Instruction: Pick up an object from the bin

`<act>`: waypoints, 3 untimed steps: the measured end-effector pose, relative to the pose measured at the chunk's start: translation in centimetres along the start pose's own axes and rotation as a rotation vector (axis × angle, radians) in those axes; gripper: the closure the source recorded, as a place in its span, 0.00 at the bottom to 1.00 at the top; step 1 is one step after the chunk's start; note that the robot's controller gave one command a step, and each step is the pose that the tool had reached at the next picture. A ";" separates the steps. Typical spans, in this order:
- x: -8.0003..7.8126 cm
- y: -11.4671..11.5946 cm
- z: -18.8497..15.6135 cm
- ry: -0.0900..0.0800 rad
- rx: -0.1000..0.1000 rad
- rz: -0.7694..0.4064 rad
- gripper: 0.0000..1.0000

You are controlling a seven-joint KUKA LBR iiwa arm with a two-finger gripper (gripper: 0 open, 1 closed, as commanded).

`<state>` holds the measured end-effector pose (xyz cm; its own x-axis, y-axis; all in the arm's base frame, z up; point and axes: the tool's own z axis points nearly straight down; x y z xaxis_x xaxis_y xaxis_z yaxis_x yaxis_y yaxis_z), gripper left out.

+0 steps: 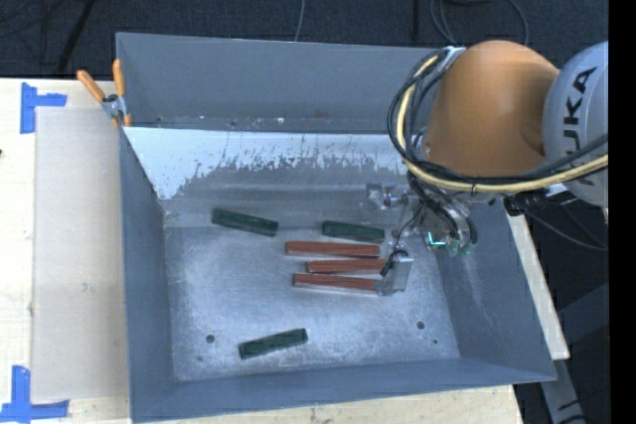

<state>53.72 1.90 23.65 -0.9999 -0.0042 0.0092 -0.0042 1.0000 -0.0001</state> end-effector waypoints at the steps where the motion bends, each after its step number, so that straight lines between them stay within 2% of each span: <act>1: -3.9 -0.9 16.8 -0.011 0.000 -0.224 0.00; 2: -4.2 -0.9 16.2 -0.019 0.000 -0.221 1.00; 3: -1.7 -5.6 0.3 -0.015 0.005 -0.534 1.00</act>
Offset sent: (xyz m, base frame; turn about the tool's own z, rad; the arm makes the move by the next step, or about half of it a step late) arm 0.0368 -0.0096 -0.1665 -0.2249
